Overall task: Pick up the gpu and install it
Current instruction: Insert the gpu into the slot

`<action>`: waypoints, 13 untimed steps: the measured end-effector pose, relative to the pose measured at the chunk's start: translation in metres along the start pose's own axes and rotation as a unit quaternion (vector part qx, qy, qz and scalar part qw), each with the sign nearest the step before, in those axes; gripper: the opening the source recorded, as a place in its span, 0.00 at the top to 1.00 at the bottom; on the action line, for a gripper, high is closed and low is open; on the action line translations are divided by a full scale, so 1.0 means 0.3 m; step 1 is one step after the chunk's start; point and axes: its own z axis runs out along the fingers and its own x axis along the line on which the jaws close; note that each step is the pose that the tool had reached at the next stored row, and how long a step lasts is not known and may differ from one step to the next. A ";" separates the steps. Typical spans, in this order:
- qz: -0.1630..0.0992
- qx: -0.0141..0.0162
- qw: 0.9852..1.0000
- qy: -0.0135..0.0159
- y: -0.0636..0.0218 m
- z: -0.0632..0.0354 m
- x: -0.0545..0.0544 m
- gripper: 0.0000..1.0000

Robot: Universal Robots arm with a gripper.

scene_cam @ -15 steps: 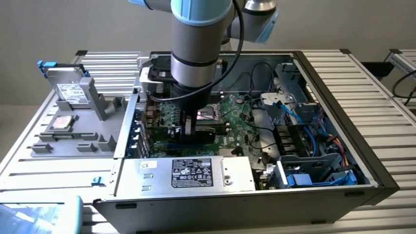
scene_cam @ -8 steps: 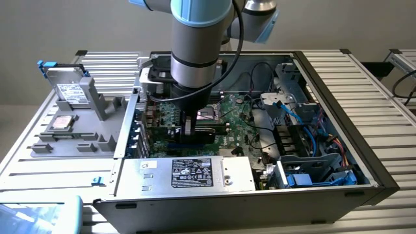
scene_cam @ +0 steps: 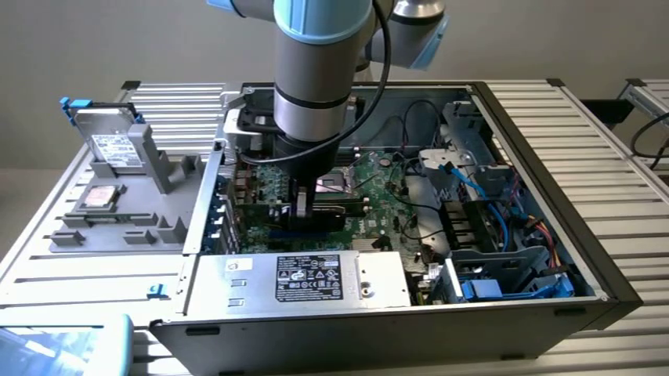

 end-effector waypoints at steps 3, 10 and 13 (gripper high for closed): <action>0.000 0.000 1.000 0.000 0.000 0.000 -0.002 0.72; 0.000 0.001 1.000 0.003 0.003 0.001 -0.010 0.72; 0.000 0.001 1.000 0.004 0.004 0.001 -0.012 0.72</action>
